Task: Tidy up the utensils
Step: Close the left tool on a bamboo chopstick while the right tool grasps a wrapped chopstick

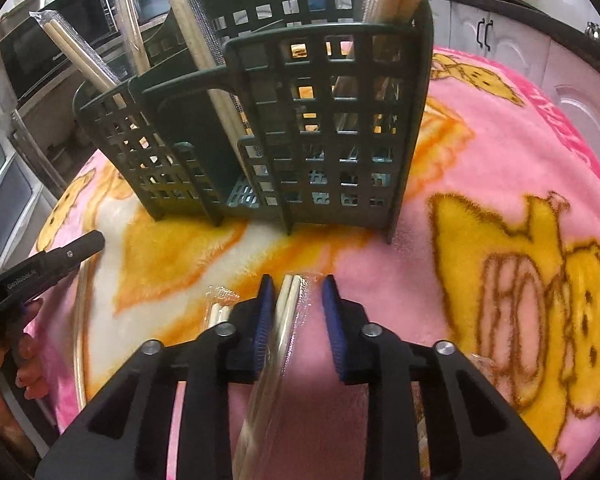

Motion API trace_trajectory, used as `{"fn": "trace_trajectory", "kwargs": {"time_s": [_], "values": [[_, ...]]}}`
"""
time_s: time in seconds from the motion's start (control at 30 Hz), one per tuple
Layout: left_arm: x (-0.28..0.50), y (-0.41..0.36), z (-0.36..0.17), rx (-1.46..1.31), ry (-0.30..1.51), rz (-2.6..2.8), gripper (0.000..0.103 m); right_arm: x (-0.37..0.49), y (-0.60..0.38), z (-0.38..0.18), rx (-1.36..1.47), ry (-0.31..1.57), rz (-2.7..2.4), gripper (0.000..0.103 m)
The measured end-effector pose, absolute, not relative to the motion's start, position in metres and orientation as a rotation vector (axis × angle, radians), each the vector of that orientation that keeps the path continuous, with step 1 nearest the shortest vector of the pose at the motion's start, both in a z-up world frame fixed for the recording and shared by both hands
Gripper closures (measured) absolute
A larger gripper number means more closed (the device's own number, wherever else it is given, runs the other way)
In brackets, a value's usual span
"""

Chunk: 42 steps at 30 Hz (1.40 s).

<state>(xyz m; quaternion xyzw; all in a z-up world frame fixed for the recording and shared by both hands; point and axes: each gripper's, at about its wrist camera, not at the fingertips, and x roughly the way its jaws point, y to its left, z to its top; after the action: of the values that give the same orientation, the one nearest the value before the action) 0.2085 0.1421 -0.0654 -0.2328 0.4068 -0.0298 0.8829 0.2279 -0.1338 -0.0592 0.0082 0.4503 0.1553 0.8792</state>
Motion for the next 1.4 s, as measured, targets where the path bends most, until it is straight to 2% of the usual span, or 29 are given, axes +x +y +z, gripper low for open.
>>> {"fn": "trace_trajectory", "kwargs": {"time_s": [0.07,0.23,0.6,1.4], "values": [[0.208,0.144,-0.066,-0.491,0.847,-0.061,0.091,0.227,-0.136,-0.057,0.030,0.928,0.330,0.093],[0.205,0.148,-0.066,-0.522,0.838,-0.071,0.100,0.219,-0.142,-0.041,0.096,0.868,0.372,0.096],[0.183,0.114,-0.026,-0.444,0.740,-0.165,0.101,0.182,-0.169,0.002,0.174,0.705,0.391,0.096],[0.164,0.038,0.064,-0.266,0.576,-0.311,0.102,0.132,-0.210,0.063,0.198,0.496,0.394,0.097]]}}
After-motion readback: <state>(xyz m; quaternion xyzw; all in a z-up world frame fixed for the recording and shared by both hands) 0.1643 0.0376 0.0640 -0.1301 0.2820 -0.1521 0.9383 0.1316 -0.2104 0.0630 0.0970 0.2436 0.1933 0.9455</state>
